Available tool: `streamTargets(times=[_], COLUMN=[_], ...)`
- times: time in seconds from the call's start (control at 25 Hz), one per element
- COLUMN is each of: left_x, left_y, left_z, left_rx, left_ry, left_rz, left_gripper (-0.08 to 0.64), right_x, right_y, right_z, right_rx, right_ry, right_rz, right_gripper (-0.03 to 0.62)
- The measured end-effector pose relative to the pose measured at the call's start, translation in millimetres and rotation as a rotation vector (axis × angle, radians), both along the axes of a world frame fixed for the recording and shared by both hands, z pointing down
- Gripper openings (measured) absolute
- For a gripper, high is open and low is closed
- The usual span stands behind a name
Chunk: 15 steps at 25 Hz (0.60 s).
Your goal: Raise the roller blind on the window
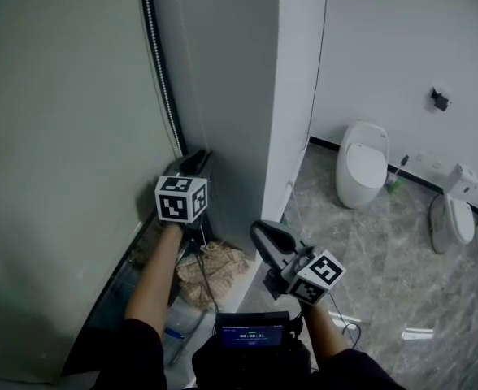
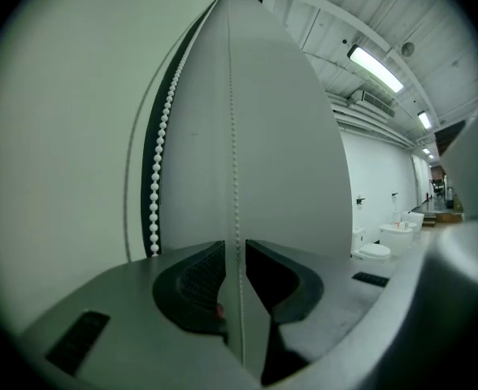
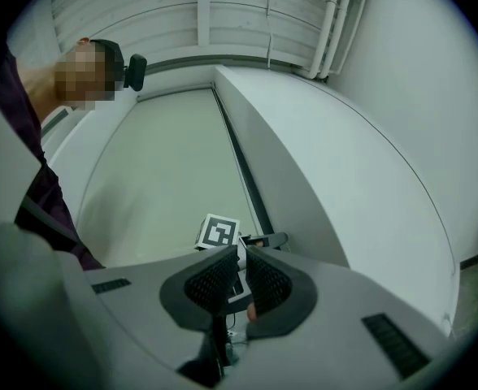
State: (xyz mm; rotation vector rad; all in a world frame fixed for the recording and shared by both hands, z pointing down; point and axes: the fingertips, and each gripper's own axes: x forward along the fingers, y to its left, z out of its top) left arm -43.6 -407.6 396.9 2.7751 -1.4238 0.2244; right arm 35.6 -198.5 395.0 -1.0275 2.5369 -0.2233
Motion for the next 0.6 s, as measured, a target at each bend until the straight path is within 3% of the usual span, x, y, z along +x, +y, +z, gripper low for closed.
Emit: streamTargets(times=[0.28, 0.48, 0.6], left_x=[1.9, -2.5, -5.5], left_y=[-1.2, 38.4, 65.6], left_z=[-3.5, -0.6, 6.9], left_rx=[0.025, 0.045, 0.041], left_ry=[-0.024, 0.006, 0.04], left_rz=[0.017, 0.056, 0.058], left_gripper=[0.01, 0.009, 0.009], right_x=[3.6, 0.6, -15.4], right_y=[-8.0, -39.2, -58.6], right_z=[5.3, -16.3, -52.2], right_rx=[-0.018, 0.035, 0.092], right_ry=[0.008, 0.11, 0.165], right_rz=[0.01, 0.063, 0.028], right_gripper=[0.038, 0.038, 0.038])
